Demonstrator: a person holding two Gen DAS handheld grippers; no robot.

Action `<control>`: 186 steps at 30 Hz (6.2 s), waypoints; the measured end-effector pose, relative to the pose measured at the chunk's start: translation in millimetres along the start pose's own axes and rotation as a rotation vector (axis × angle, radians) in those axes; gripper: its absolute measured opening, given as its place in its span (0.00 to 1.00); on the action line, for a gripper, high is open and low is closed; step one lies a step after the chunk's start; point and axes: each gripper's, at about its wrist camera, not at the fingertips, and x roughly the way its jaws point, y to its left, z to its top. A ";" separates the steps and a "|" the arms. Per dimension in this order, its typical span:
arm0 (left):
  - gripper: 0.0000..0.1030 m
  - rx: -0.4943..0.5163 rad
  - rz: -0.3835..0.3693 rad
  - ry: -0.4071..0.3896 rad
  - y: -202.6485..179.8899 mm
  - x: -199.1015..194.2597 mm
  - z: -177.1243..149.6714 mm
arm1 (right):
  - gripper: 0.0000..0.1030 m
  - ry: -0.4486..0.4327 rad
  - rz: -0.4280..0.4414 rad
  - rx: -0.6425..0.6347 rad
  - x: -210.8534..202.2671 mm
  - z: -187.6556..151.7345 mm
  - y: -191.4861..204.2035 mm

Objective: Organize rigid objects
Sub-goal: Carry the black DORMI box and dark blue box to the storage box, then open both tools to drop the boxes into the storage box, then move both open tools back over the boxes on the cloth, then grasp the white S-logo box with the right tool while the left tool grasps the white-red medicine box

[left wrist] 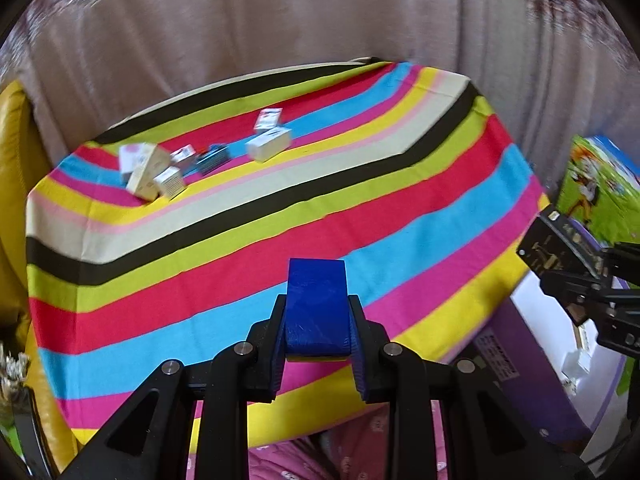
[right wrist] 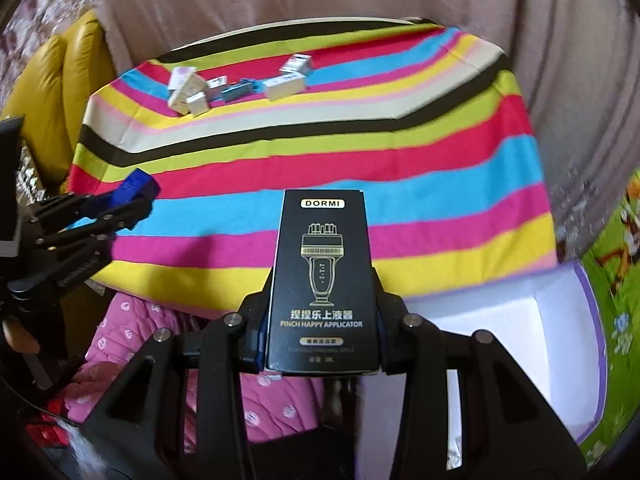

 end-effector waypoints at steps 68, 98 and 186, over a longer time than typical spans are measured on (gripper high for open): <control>0.75 -0.283 0.443 0.042 214.7 110.5 2.3 | 0.72 0.118 0.104 0.119 140.4 91.4 35.6; 0.86 -0.590 0.130 -0.004 273.5 126.0 -21.5 | 0.61 0.110 -0.185 0.303 361.4 318.1 108.2; 0.41 -0.151 0.172 0.171 188.2 213.4 90.9 | 0.45 -0.011 -0.024 -0.051 295.6 220.5 62.8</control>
